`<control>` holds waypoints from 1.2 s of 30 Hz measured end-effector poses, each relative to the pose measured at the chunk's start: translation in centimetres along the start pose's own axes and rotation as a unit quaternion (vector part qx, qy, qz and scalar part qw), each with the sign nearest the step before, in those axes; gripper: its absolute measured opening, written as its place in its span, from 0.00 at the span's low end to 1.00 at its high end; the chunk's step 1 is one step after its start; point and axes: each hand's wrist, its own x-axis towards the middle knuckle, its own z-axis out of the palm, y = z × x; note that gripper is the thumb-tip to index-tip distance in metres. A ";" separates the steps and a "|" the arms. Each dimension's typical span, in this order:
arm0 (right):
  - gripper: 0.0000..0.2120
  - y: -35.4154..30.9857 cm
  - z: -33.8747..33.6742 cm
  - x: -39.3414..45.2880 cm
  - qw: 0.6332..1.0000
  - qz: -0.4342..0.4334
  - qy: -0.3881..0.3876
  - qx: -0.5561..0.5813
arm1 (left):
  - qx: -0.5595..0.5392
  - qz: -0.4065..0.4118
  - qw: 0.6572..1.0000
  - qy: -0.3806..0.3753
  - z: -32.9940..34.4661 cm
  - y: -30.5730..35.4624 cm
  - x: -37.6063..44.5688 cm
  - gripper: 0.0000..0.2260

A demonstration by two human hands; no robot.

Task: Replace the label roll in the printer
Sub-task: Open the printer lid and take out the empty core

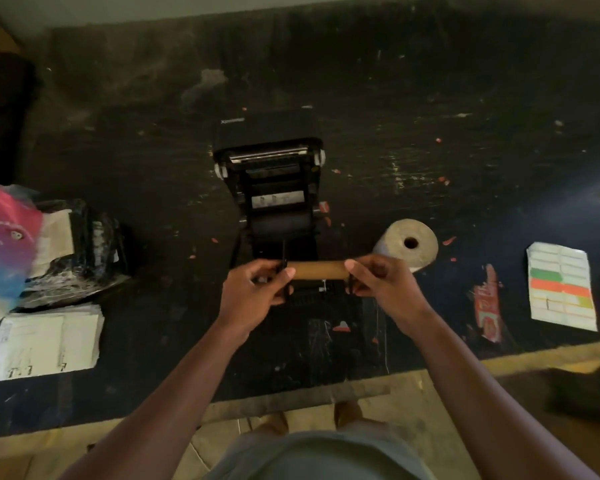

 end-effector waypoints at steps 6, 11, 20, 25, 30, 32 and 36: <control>0.10 6.7 -5.5 -3.2 0.987 0.081 0.140 0.002 | 0.037 -0.021 0.999 -0.019 3.5 -2.8 -2.8 0.10; 0.16 11.8 -10.4 -2.2 0.916 0.049 0.218 -0.334 | 0.075 -0.012 0.996 -0.038 6.5 -3.3 -3.4 0.10; 0.19 12.4 -12.1 -1.5 0.918 -0.001 0.218 -0.330 | 0.111 0.003 0.992 -0.066 10.9 -3.7 -3.4 0.11; 0.13 11.3 -11.5 -4.0 0.996 0.054 0.006 0.065 | 0.151 0.007 0.986 -0.075 12.8 -3.7 -3.2 0.08; 0.17 13.7 -13.4 -5.2 0.983 0.063 0.005 0.171 | 0.203 0.008 0.973 -0.109 14.2 -3.2 -2.2 0.09; 0.17 14.8 -15.0 -5.4 0.975 0.069 0.039 0.206 | 0.231 0.025 0.969 -0.085 14.3 -2.8 -1.5 0.08; 0.34 16.6 -18.2 -6.0 0.965 0.053 0.113 0.230 | 0.319 0.042 0.944 -0.068 15.1 -2.1 0.0 0.11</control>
